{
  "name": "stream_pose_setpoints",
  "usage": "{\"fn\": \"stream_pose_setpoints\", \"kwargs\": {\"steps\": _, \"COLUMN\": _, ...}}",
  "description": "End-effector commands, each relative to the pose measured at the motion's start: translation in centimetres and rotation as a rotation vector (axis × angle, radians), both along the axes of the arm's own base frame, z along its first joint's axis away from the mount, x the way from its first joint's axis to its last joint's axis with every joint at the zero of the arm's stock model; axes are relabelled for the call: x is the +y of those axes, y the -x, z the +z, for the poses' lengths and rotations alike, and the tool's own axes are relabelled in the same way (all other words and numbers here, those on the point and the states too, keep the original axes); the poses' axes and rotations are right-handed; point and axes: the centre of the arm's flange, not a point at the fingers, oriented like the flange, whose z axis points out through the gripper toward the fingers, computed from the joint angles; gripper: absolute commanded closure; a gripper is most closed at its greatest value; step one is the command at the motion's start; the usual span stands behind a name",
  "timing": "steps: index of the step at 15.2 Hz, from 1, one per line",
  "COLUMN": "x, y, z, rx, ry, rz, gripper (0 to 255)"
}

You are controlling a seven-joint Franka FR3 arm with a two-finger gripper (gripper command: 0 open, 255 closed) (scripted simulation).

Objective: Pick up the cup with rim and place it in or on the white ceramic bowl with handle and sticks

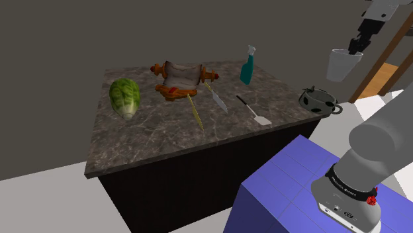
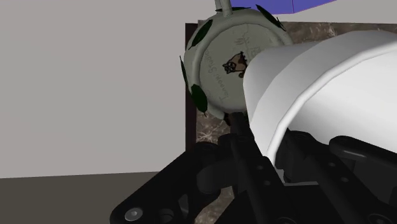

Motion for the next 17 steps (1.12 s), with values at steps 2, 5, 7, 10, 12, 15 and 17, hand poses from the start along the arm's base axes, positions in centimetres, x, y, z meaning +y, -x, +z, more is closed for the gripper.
{"fn": "stream_pose_setpoints", "kwargs": {"steps": 2, "x": 0.0, "y": 0.0, "z": -1.6, "rx": 0.000, "ry": 0.001, "rz": 0.000, "gripper": 255}}
{"fn": "stream_pose_setpoints", "kwargs": {"steps": 5, "x": 0.0, "y": 0.0, "z": -3.2, "rx": 0.000, "ry": 0.001, "rz": 0.000, "gripper": 255}}
{"fn": "stream_pose_setpoints", "kwargs": {"steps": 7, "x": 0.0, "y": 0.0, "z": -4.3, "rx": 0.000, "ry": 0.001, "rz": 0.000, "gripper": 255}}
{"fn": "stream_pose_setpoints", "kwargs": {"steps": 10, "x": 0.0, "y": 0.0, "z": -5.8, "rx": 0.000, "ry": 0.001, "rz": 0.000, "gripper": 255}}
{"fn": "stream_pose_setpoints", "kwargs": {"steps": 12, "x": 0.0, "y": 0.0, "z": -6.9, "rx": 0.000, "ry": 0.001, "rz": 0.000, "gripper": 255}}
{"fn": "stream_pose_setpoints", "kwargs": {"steps": 15, "x": 0.0, "y": 0.0, "z": -8.4, "rx": 0.000, "ry": 0.001, "rz": 0.000, "gripper": 255}}
{"fn": "stream_pose_setpoints", "kwargs": {"steps": 17, "x": 0.0, "y": 0.0, "z": -8.4, "rx": 0.000, "ry": 0.001, "rz": 0.000, "gripper": 255}}
